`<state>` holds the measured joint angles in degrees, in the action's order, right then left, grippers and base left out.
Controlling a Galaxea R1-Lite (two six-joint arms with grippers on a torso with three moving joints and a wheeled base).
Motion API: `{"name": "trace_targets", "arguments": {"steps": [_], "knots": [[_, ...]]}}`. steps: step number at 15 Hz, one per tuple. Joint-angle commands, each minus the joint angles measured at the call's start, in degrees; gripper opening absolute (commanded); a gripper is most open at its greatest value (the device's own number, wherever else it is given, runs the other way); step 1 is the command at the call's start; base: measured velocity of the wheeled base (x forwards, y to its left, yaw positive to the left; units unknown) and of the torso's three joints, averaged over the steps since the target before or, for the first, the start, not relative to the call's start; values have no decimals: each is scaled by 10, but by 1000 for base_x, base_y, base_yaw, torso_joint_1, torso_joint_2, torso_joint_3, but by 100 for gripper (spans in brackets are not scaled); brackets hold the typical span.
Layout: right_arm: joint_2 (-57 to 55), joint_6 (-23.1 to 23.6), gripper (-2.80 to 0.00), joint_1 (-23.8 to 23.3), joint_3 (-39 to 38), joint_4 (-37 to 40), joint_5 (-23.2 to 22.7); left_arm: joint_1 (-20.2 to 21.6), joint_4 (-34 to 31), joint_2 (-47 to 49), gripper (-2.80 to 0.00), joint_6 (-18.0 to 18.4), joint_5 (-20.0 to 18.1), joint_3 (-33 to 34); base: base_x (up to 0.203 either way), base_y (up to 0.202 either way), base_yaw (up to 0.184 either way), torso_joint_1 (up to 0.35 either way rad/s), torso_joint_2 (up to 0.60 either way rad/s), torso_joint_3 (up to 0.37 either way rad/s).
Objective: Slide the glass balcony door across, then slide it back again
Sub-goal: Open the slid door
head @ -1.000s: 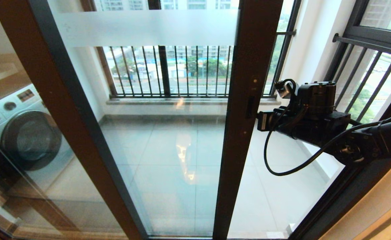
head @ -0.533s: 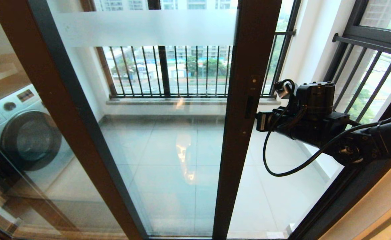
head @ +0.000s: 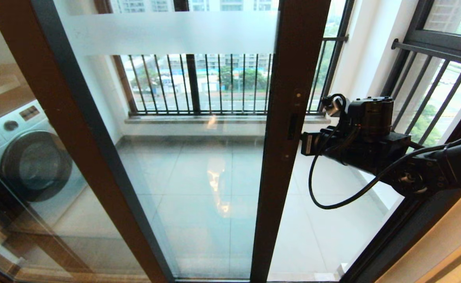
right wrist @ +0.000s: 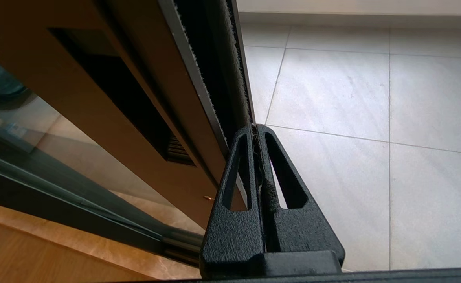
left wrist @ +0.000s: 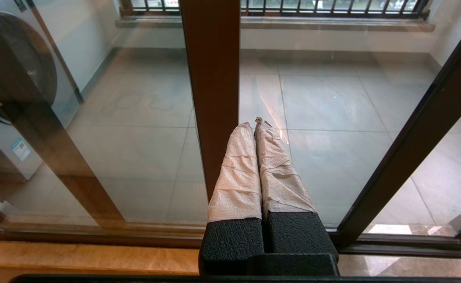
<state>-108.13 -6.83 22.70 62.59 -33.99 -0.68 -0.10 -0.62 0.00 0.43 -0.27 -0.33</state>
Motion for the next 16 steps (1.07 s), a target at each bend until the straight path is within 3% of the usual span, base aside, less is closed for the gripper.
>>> {"name": "trace_targets", "arguments": {"steps": [1,16], "knots": [[-2,0,-280,6,0,-2,-4,0,0,-1,-280,0,-1,0,0,0,0,0,0,0],[-5,-8,-280,-1,-2,-2,-2,0,0,0,-280,0,0,0,0,0,0,0,0,0]]}}
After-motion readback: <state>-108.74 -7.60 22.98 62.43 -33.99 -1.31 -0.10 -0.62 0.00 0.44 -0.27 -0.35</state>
